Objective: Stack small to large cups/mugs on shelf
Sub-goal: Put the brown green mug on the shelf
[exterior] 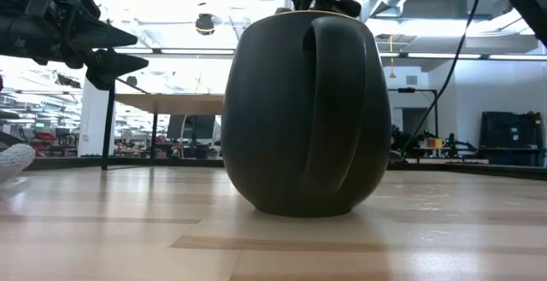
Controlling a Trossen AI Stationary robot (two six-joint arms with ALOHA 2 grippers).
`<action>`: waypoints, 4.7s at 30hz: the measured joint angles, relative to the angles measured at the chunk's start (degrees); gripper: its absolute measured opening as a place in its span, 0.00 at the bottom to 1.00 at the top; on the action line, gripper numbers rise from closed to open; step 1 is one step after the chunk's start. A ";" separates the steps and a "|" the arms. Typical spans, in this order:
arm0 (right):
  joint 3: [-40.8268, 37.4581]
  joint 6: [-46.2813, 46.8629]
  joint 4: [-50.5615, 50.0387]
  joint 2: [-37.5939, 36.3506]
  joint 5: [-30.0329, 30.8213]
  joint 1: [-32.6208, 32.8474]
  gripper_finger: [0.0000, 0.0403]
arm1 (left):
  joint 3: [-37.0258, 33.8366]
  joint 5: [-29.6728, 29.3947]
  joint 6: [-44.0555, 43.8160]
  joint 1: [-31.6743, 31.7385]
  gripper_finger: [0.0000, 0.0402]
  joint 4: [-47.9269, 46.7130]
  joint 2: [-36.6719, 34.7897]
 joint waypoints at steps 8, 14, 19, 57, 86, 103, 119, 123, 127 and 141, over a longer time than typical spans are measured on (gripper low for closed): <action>0.00 4.19 -0.61 -0.02 1.17 0.17 0.16 | 0.00 -0.11 2.29 -0.01 0.69 0.01 0.00; -0.30 6.36 -2.09 -0.04 0.82 1.15 0.16 | 0.00 -0.13 2.62 0.00 0.69 0.01 0.00; -2.43 8.30 -2.45 -0.09 0.40 1.39 0.16 | 0.00 -0.18 2.62 0.01 0.69 0.03 0.00; -9.60 9.89 0.50 -0.04 -3.51 0.29 0.16 | 0.00 -0.22 3.39 0.01 0.69 0.04 0.00; -9.31 9.67 0.69 3.05 -2.40 0.44 0.16 | 0.00 0.33 3.41 -0.02 0.69 -0.05 -0.02; 0.15 9.33 -4.64 6.64 -5.00 0.45 0.16 | 0.00 0.83 3.67 -0.02 0.69 -0.14 -0.02; -0.26 11.02 -7.20 6.62 -5.21 0.38 0.16 | 0.00 1.18 3.65 -0.01 0.69 -0.16 -0.02; -0.26 12.02 -7.23 6.60 -5.87 0.38 0.20 | 0.00 1.17 3.65 -0.02 0.69 -0.18 -0.02; -0.26 12.01 -7.39 6.60 -6.60 0.36 0.20 | 0.00 1.16 3.65 -0.01 0.69 -0.18 -0.02; -0.26 12.00 -7.38 6.51 -6.72 0.37 0.19 | 0.00 1.14 3.65 -0.02 0.69 -0.17 -0.02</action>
